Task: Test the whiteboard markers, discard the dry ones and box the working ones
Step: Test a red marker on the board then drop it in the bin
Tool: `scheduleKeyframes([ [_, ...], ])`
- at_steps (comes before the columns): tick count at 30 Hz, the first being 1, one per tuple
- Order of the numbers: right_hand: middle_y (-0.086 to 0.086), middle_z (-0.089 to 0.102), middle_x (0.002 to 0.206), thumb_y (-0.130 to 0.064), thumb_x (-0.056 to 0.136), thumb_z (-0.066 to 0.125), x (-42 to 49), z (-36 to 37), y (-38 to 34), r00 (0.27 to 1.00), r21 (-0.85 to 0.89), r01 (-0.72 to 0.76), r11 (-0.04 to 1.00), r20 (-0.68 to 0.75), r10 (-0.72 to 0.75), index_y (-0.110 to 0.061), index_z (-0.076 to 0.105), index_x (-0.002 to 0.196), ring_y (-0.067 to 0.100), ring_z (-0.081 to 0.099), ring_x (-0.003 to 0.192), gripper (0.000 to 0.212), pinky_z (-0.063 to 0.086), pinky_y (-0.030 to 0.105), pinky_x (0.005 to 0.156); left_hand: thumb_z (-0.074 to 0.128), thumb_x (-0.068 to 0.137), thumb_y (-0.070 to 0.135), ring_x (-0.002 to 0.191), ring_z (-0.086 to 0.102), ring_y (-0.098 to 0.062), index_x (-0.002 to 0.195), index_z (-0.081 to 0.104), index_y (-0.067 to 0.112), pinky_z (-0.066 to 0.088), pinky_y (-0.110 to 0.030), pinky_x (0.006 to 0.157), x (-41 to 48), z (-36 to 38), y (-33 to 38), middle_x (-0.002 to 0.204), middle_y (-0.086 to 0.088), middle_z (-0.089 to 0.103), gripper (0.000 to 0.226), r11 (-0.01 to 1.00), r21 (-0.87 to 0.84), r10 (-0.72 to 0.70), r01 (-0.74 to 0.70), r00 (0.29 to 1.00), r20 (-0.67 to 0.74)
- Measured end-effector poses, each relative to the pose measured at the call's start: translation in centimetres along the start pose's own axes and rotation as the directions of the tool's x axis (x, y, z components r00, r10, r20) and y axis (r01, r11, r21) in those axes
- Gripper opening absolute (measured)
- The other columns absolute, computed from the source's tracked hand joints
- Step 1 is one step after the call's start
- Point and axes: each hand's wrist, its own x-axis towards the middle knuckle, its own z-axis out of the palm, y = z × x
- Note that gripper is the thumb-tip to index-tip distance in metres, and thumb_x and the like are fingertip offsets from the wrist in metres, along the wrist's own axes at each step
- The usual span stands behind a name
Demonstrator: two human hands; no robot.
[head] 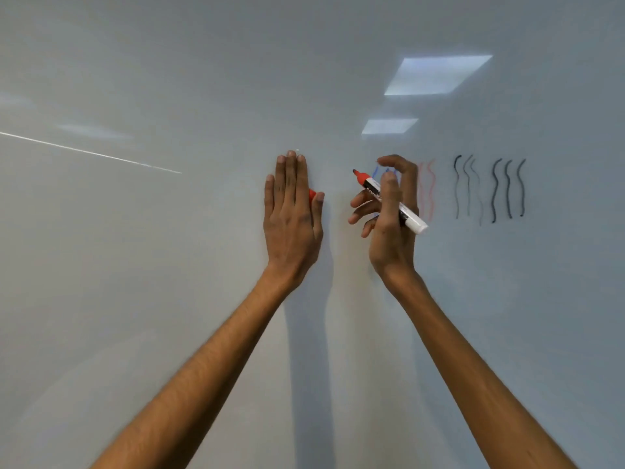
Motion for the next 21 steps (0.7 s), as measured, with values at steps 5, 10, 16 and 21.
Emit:
scheduleKeyframes([
  [5, 0.008, 0.068, 0.089, -0.024, 0.097, 0.057, 1.4, -0.1, 1.0, 0.998, -0.084, -0.036, 0.996, -0.045, 0.032, -0.014, 0.050, 0.111, 0.018, 0.066, 0.061, 0.019, 0.046, 0.015, 0.050, 0.031, 0.105, 0.028, 0.152, 0.010, -0.024, 0.155, 0.017, 0.002, 0.011, -0.042, 0.124, -0.3, 0.2, -0.1, 0.163, -0.014, 0.015, 0.058, 1.000, 0.019, 0.011, -0.011, 1.000, -0.028],
  [10, 0.008, 0.069, 0.094, -0.020, 0.096, 0.061, 1.3, -0.5, 1.7, 0.998, -0.092, -0.057, 0.994, -0.023, 0.055, -0.014, 0.057, 0.103, 0.021, 0.067, 0.061, 0.010, 0.047, 0.018, 0.049, 0.031, 0.105, 0.029, 0.152, 0.009, -0.024, 0.155, 0.017, 0.003, 0.010, -0.042, 0.124, -0.4, 0.2, 0.0, 0.163, -0.013, 0.014, 0.058, 1.000, 0.015, 0.013, -0.013, 0.999, -0.038],
  [16, 0.009, 0.068, 0.090, -0.019, 0.099, 0.058, 0.8, 0.0, 2.1, 0.998, -0.125, -0.058, 0.990, 0.003, 0.059, -0.011, 0.056, 0.101, 0.021, 0.067, 0.062, 0.009, 0.047, 0.019, 0.050, 0.031, 0.105, 0.029, 0.152, 0.008, -0.024, 0.155, 0.017, 0.003, 0.011, -0.044, 0.124, -0.5, 0.2, -0.1, 0.163, -0.013, 0.014, 0.058, 1.000, 0.023, 0.014, -0.014, 0.999, -0.030],
  [21, 0.009, 0.069, 0.089, -0.021, 0.097, 0.059, -0.5, -0.9, 2.4, 0.997, -0.125, -0.078, 0.989, -0.001, 0.079, -0.011, 0.057, 0.100, 0.020, 0.067, 0.063, 0.011, 0.047, 0.018, 0.051, 0.031, 0.104, 0.029, 0.152, 0.009, -0.024, 0.154, 0.018, 0.002, 0.010, -0.044, 0.124, -0.7, 0.2, -0.1, 0.163, -0.014, 0.015, 0.058, 1.000, 0.018, 0.024, -0.024, 0.999, -0.032],
])
